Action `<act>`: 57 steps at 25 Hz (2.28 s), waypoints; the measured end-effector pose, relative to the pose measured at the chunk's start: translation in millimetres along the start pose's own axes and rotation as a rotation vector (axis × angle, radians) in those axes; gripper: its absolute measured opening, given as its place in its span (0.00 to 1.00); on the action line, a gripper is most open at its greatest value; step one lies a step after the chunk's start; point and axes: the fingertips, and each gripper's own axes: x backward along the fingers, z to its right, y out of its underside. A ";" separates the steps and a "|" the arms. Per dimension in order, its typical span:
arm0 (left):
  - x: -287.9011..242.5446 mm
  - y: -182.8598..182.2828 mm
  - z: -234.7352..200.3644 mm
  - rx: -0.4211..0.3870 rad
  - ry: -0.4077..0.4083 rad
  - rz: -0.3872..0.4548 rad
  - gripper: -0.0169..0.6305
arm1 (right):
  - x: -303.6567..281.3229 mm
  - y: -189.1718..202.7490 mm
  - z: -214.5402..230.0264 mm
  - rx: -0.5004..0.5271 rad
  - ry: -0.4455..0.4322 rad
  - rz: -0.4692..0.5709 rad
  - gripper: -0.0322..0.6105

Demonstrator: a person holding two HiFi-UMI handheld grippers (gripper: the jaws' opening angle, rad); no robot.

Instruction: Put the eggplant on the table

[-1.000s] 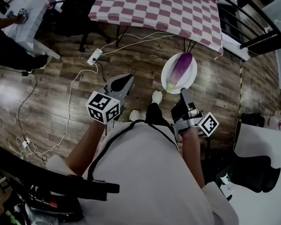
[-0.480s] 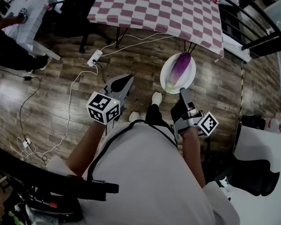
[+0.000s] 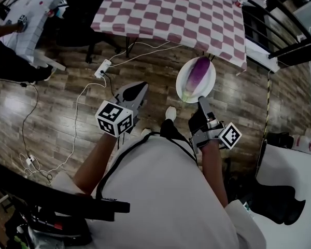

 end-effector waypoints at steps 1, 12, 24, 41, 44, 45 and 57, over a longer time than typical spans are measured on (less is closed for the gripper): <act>-8.5 -4.1 -1.1 -0.001 -0.001 0.001 0.03 | -5.1 -7.6 -0.1 -0.002 -0.004 -0.002 0.10; -93.8 -45.0 -2.2 -0.006 -0.033 0.018 0.03 | -50.9 -90.7 2.1 -0.020 -0.031 -0.049 0.10; -165.2 -62.6 1.8 -0.004 -0.079 0.032 0.03 | -77.6 -158.1 19.1 -0.042 -0.039 -0.112 0.10; -219.1 -56.1 10.4 0.002 -0.135 -0.005 0.03 | -88.1 -214.9 42.9 -0.063 -0.034 -0.179 0.10; -223.1 -54.7 12.9 0.005 -0.133 -0.007 0.03 | -87.0 -218.2 44.6 -0.063 -0.030 -0.181 0.10; -224.4 -55.5 13.2 0.005 -0.132 -0.006 0.03 | -87.1 -218.8 45.4 -0.063 -0.028 -0.183 0.10; -236.7 -62.7 -2.0 0.003 -0.111 -0.012 0.03 | -106.0 -218.6 47.0 -0.063 -0.022 -0.179 0.10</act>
